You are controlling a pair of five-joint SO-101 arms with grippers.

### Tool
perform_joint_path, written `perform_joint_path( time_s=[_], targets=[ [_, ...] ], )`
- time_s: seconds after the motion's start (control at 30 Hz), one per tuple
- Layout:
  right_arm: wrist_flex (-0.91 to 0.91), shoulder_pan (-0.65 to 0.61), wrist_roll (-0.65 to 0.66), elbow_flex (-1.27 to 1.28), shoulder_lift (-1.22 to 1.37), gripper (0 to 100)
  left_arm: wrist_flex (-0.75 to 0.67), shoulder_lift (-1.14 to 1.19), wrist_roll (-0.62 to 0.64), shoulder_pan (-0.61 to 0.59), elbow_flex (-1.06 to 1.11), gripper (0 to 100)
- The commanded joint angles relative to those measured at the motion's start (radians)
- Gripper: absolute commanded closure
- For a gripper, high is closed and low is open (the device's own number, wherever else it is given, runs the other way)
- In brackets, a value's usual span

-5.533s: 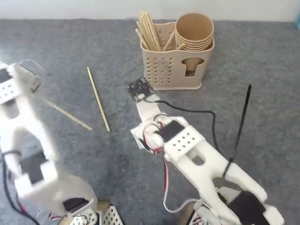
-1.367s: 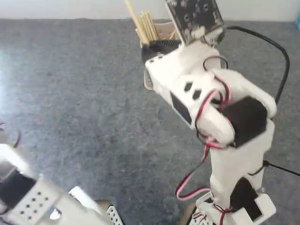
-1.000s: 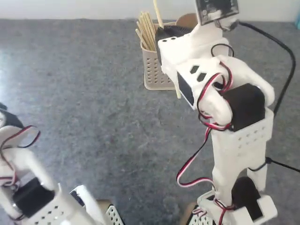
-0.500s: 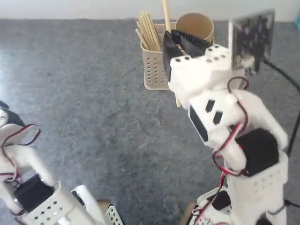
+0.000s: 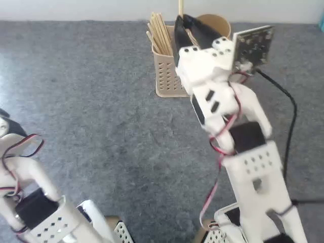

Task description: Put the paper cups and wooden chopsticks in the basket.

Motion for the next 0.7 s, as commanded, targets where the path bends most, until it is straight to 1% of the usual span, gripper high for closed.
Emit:
perform_joint_path(
  time_s=[0.0,0.1,0.2,0.3,0.43,0.5,0.6,0.67],
  targets=[
    [-0.283,0.012,-0.009,0.046,0.067,99.1,-0.028,-0.015,-0.008,0.002,0.001,99],
    [-0.49,0.013,-0.009,0.106,0.128,99.1,-0.028,-0.015,-0.008,0.002,0.002,99],
    [-0.621,0.013,-0.006,0.137,0.179,99.1,-0.028,-0.015,-0.008,0.002,0.002,99],
    [-0.693,0.021,-0.002,0.14,0.231,99.1,-0.028,-0.015,-0.008,0.002,0.002,99],
    [-0.779,0.071,-0.002,0.158,0.305,99.1,-0.028,-0.015,-0.008,0.002,0.002,99],
    [-0.862,0.093,-0.002,0.161,0.358,99.1,-0.028,-0.015,-0.008,0.002,0.004,99],
    [-0.972,0.076,0.003,0.14,0.455,99.1,-0.031,-0.015,-0.005,0.002,0.007,99],
    [-1.004,0.056,0.031,0.13,0.504,99.1,-0.031,-0.015,-0.006,0.002,0.007,99]
  ],
)
